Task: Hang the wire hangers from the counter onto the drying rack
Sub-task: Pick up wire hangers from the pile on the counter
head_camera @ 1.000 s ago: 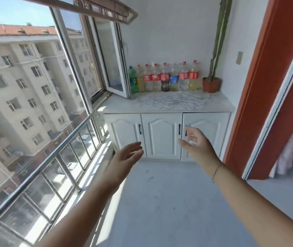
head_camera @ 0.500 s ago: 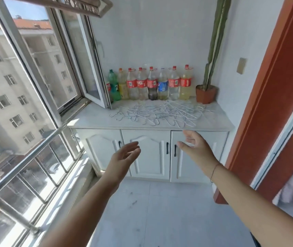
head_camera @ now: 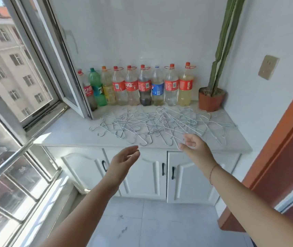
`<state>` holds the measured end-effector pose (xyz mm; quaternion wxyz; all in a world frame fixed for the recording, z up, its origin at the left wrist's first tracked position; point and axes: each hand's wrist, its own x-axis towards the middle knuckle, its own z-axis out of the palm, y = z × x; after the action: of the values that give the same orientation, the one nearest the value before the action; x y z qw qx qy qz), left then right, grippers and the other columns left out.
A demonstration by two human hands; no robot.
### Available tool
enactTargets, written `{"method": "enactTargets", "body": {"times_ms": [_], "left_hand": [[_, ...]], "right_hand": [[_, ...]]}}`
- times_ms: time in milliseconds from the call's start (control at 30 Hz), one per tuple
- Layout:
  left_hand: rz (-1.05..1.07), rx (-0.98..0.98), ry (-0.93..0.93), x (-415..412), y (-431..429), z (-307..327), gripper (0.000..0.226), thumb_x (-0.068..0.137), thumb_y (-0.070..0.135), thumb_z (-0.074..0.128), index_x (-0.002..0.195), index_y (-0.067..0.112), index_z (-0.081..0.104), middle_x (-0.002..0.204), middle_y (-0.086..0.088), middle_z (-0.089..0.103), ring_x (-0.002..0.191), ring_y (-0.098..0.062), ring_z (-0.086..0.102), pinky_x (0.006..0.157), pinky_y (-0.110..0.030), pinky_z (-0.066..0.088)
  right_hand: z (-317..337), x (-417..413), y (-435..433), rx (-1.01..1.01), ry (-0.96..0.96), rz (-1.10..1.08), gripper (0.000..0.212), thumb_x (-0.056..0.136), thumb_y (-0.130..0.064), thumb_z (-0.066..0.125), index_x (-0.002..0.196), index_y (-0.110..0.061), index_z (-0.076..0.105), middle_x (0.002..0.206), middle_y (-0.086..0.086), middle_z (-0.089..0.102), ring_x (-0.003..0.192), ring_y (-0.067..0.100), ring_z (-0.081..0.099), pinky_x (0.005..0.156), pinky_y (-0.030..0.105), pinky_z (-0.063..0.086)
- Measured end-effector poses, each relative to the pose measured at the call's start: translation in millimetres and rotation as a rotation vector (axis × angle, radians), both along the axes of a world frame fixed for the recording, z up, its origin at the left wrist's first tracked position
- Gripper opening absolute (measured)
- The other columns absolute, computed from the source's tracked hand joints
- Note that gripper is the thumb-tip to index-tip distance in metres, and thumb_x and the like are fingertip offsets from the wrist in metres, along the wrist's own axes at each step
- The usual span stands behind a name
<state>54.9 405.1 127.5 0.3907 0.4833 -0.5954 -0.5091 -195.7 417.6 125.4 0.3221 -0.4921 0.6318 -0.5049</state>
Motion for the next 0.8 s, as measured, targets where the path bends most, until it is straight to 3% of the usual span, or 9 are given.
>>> {"method": "enactTargets", "body": {"times_ms": [100, 200, 333, 500, 633, 800], "left_hand": [[-0.018, 0.028, 0.007, -17.5, -52.6, -8.1, 0.022, 0.084, 0.035, 0.065, 0.106, 0.035, 0.062, 0.112, 0.009, 0.068, 0.111, -0.010, 0.060, 0.101, -0.034, 0.044], [-0.028, 0.063, -0.002, -40.7, -113.2, -16.0, 0.024, 0.088, 0.029, 0.062, 0.112, 0.029, 0.062, 0.113, 0.007, 0.067, 0.110, -0.009, 0.060, 0.102, -0.036, 0.044], [-0.054, 0.116, 0.009, -70.7, -171.4, -31.6, 0.027, 0.089, 0.029, 0.061, 0.116, 0.025, 0.062, 0.111, 0.005, 0.068, 0.105, -0.007, 0.061, 0.099, -0.033, 0.045], [0.005, 0.214, 0.036, -108.4, -227.7, -62.2, 0.027, 0.089, 0.031, 0.061, 0.114, 0.023, 0.063, 0.107, 0.001, 0.067, 0.099, -0.013, 0.061, 0.081, -0.024, 0.045], [0.061, 0.310, 0.081, -142.6, -256.9, -87.9, 0.019, 0.090, 0.028, 0.059, 0.108, 0.025, 0.063, 0.105, 0.001, 0.067, 0.096, -0.014, 0.061, 0.088, -0.033, 0.046], [0.182, 0.455, 0.119, -184.8, -292.9, -112.9, 0.011, 0.090, 0.026, 0.059, 0.100, 0.026, 0.064, 0.098, 0.002, 0.067, 0.092, -0.014, 0.061, 0.090, -0.033, 0.046]], "right_hand": [[-8.8, -18.3, -49.3, 0.031, 0.003, -0.041, 0.033, 0.082, -0.020, 0.065, 0.114, -0.017, 0.057, 0.117, 0.004, 0.059, 0.110, 0.017, 0.053, 0.094, 0.028, 0.040], [-16.9, -38.4, -103.7, 0.072, -0.014, -0.086, 0.033, 0.083, -0.018, 0.064, 0.115, -0.013, 0.058, 0.114, 0.004, 0.059, 0.110, 0.017, 0.054, 0.097, 0.033, 0.043], [-33.9, -64.3, -161.5, 0.139, -0.005, -0.103, 0.031, 0.082, -0.019, 0.064, 0.113, -0.015, 0.059, 0.115, 0.003, 0.060, 0.104, 0.014, 0.054, 0.092, 0.026, 0.041], [-59.6, -98.0, -240.9, 0.195, 0.022, -0.082, 0.031, 0.082, -0.015, 0.064, 0.113, -0.012, 0.062, 0.111, 0.007, 0.062, 0.102, 0.018, 0.058, 0.092, 0.031, 0.045], [-85.5, -122.3, -305.7, 0.254, 0.062, -0.025, 0.026, 0.082, -0.013, 0.064, 0.108, -0.010, 0.065, 0.108, 0.008, 0.065, 0.096, 0.018, 0.059, 0.090, 0.029, 0.046], [-117.4, -153.2, -370.6, 0.348, 0.153, 0.070, 0.027, 0.080, -0.009, 0.065, 0.107, -0.006, 0.066, 0.102, 0.011, 0.066, 0.089, 0.018, 0.059, 0.088, 0.031, 0.048]]}}
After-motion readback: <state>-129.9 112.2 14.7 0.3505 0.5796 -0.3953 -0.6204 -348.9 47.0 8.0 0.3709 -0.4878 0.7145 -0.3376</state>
